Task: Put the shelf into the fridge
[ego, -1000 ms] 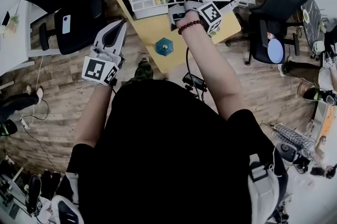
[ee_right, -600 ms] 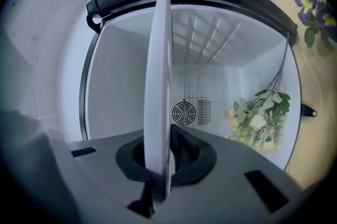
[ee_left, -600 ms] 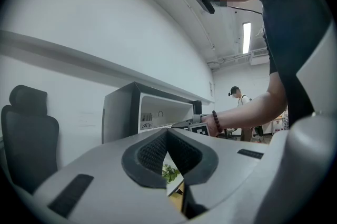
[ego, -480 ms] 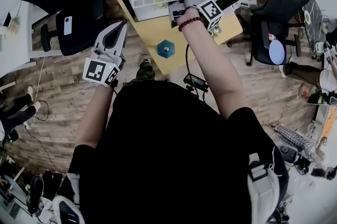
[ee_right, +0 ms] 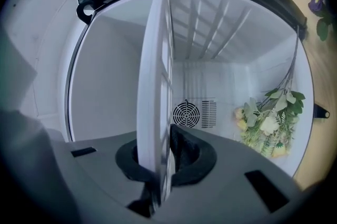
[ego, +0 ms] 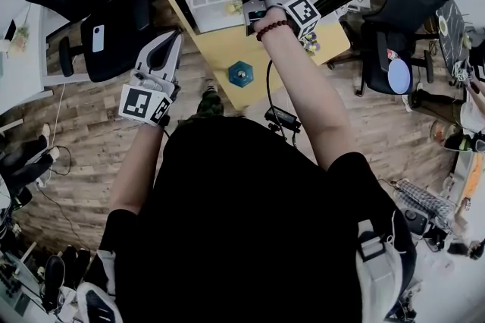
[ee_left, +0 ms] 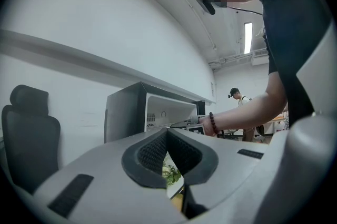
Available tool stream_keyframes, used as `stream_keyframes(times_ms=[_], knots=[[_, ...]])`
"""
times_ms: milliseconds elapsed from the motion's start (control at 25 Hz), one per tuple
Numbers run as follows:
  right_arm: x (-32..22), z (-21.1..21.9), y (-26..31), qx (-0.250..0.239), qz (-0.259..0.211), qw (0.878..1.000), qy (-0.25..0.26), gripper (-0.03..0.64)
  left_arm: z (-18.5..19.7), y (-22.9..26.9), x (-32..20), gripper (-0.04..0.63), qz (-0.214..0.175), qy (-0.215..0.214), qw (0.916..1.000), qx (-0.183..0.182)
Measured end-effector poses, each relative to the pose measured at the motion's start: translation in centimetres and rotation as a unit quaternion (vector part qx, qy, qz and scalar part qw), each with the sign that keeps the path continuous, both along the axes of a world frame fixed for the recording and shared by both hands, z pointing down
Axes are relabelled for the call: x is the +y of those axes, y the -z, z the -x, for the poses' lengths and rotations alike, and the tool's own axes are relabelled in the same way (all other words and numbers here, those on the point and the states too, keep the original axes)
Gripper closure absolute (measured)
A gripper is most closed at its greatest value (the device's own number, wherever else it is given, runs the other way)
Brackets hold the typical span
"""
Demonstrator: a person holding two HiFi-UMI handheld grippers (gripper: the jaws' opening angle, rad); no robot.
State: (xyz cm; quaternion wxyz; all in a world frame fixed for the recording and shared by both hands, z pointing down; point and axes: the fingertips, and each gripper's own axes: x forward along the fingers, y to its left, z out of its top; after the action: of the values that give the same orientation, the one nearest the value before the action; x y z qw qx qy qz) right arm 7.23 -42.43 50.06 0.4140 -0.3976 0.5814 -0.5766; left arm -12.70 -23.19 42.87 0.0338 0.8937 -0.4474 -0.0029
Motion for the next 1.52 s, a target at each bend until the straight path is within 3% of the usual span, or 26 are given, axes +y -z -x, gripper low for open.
stream_keyframes(times_ms=[1520], knots=[[-4.3,1.1,-0.2,0.009,-0.012,1.000,0.007,0.579,1.8,-0.3,-1.0,0.577,0.005,0.002,1.0000,0.002]])
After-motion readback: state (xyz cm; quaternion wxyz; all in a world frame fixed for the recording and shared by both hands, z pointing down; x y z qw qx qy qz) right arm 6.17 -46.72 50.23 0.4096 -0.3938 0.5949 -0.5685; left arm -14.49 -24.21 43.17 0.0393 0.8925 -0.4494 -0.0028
